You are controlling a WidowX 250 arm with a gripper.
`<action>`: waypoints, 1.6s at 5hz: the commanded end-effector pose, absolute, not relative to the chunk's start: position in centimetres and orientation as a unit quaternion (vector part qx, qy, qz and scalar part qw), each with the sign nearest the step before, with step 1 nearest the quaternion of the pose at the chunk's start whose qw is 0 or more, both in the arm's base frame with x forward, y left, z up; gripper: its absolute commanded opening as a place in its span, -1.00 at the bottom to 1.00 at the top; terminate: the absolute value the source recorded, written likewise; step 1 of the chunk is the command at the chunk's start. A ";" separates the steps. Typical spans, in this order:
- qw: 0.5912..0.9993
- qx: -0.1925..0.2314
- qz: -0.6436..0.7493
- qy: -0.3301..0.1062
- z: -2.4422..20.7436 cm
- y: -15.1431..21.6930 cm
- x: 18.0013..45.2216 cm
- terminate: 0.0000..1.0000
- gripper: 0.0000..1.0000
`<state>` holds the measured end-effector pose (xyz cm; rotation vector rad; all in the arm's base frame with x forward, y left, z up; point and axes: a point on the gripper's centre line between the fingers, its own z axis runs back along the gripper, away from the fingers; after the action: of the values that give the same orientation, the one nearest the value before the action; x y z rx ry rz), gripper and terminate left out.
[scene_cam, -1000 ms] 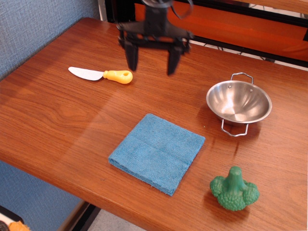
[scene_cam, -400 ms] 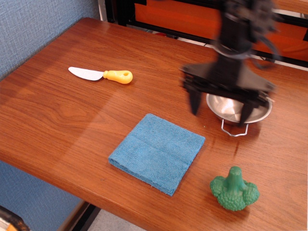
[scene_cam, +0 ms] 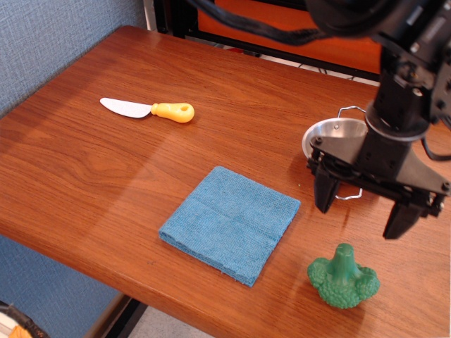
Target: Place the broccoli in the silver bowl.
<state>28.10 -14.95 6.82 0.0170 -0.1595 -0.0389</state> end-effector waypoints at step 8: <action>0.999 -0.027 -0.001 -0.040 7.9 -14.0 27.2 -1.00 -1.00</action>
<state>27.08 -14.37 5.91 -0.0222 -0.0231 -0.0034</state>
